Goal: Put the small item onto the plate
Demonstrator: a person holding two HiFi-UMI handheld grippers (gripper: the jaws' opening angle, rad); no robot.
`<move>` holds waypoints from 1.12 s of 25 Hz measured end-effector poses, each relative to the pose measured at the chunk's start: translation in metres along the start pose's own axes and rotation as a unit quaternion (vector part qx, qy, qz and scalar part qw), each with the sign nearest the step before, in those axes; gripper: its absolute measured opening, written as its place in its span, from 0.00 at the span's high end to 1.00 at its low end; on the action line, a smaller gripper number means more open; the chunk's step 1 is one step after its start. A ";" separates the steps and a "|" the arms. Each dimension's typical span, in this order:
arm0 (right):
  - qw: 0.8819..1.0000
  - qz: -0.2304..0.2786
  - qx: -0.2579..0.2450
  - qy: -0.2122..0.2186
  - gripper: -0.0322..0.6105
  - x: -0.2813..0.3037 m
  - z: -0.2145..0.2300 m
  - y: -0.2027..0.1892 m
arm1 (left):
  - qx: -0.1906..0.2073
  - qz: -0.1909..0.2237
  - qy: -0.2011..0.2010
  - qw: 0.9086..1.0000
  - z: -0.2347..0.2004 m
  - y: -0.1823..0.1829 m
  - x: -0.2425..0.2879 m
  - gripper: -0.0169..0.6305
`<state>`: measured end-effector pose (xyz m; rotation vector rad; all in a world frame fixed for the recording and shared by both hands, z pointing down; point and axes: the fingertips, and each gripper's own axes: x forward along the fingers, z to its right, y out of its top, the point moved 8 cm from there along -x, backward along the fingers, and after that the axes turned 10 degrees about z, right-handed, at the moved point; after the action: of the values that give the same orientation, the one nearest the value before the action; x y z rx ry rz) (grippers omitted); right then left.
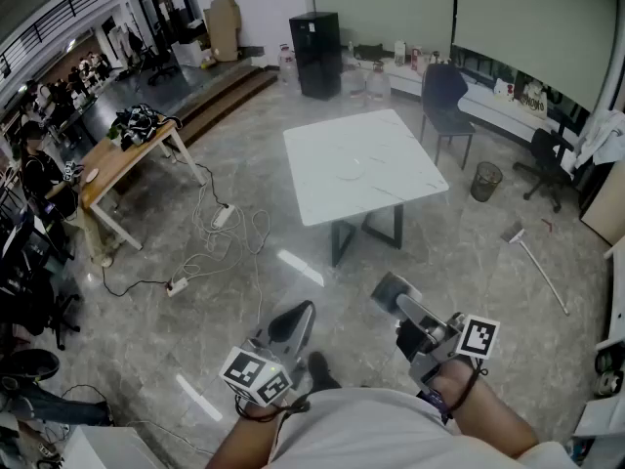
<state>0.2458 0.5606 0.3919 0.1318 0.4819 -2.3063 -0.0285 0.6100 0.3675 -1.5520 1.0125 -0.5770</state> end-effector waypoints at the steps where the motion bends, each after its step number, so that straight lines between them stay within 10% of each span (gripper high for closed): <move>1: 1.000 0.001 0.000 0.001 0.81 0.002 0.002 0.002 | 0.002 0.001 -0.001 1.000 -0.002 0.000 0.003 0.96; 28: 1.000 0.019 -0.002 -0.021 0.81 0.114 0.046 0.009 | -0.023 0.001 -0.021 1.000 -0.123 0.010 0.062 0.96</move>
<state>0.1745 0.4614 0.4044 0.0906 0.4587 -2.2665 -0.0999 0.4921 0.3771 -1.5978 1.0003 -0.5210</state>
